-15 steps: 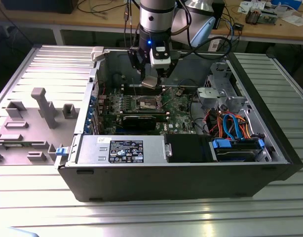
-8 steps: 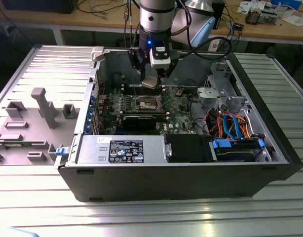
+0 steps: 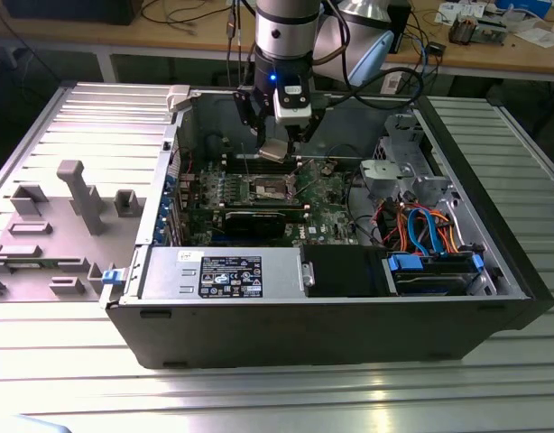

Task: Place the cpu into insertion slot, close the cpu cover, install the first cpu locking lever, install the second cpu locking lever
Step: 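Place the cpu into insertion slot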

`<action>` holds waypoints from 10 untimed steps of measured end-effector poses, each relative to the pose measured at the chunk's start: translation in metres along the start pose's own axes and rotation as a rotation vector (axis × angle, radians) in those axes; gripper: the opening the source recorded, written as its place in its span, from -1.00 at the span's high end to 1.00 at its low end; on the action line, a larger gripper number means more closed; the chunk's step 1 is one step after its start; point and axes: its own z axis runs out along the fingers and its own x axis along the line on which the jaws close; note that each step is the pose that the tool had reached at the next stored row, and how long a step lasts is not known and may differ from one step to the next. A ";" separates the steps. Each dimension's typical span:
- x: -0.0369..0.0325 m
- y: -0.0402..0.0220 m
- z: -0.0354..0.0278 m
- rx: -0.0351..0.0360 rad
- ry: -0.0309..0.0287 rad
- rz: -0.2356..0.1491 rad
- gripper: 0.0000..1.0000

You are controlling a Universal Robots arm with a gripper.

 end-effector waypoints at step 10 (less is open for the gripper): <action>0.0000 0.0000 0.0003 -0.0001 -0.0005 0.008 -0.09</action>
